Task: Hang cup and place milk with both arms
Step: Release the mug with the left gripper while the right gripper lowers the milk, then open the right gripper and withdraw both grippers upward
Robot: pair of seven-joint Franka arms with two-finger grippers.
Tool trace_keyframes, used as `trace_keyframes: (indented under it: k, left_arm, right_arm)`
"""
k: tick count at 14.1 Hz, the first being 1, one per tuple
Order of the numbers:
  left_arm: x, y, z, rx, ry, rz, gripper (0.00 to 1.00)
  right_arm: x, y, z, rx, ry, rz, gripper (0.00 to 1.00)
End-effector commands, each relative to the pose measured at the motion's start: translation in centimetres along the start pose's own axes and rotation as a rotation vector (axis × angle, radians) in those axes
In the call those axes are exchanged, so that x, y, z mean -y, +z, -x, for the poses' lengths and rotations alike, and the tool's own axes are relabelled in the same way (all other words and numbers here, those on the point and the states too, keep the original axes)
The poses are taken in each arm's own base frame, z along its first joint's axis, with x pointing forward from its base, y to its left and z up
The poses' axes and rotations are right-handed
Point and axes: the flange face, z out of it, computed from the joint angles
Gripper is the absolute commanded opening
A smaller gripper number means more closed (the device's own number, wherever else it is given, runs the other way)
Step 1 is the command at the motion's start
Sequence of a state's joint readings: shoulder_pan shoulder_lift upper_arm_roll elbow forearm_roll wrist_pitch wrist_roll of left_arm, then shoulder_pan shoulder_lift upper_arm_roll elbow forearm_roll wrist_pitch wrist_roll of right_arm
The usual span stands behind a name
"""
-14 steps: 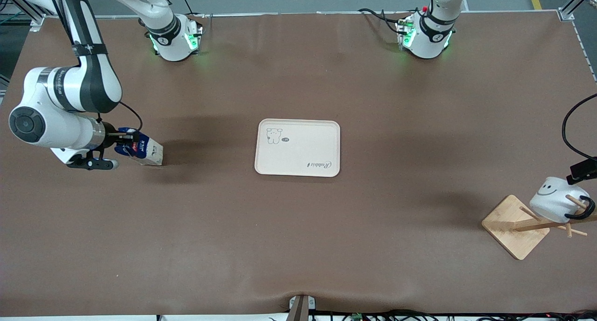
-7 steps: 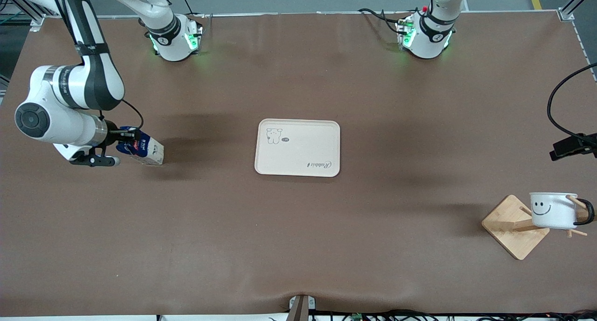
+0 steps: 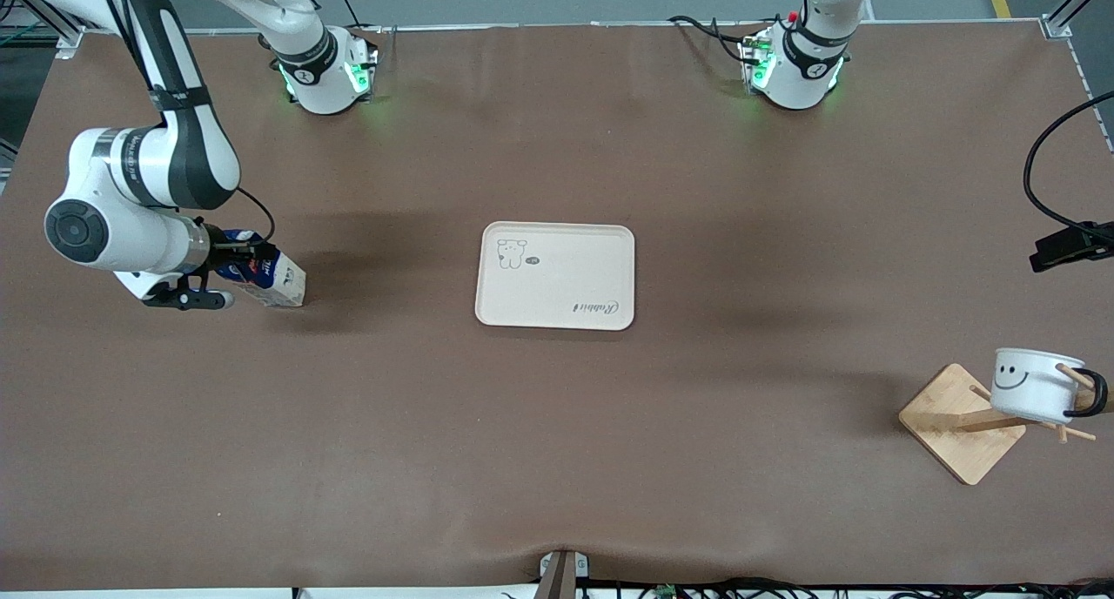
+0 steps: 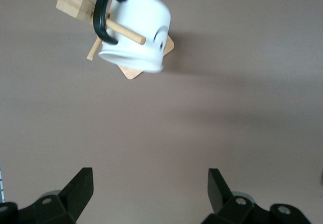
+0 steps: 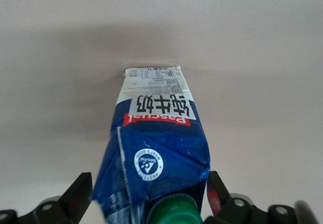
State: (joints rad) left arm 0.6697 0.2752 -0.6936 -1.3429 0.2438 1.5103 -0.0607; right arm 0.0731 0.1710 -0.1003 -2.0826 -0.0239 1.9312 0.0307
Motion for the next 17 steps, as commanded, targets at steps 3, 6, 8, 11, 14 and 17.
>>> trace_keyframes:
  k: [3,6,8,11,14,17]
  left_arm:
    - [0.4,-2.8,1.9,-0.021,-0.011,-0.034,1.0]
    - [0.0,-4.2,2.7,-0.042,-0.009,-0.042,1.0]
    - [-1.1,-5.3,3.3,-0.057,0.0,-0.056,1.0]
    - [-1.7,-5.5,4.1,-0.049,-0.015,0.014,1.0]
    - [-1.6,-5.3,5.9,-0.03,-0.058,0.088,1.0]
    - [-2.8,-5.5,7.3,-0.023,-0.049,0.076,1.0]
  right_arm:
    - [0.7,-8.5,-1.2,-0.009,-0.011,0.005,1.0]
    - [2.1,-16.8,-1.8,-0.139,-0.025,-0.046,1.0]
    - [1.7,-22.9,-1.0,-0.158,-0.02,-0.083,1.0]
    - [2.6,-28.5,2.4,-0.133,-0.038,-0.067,1.0]
    - [0.9,-31.6,8.6,-0.185,-0.031,-0.084,1.0]
    - [0.8,-29.5,14.1,-0.158,-0.053,-0.093,1.0]
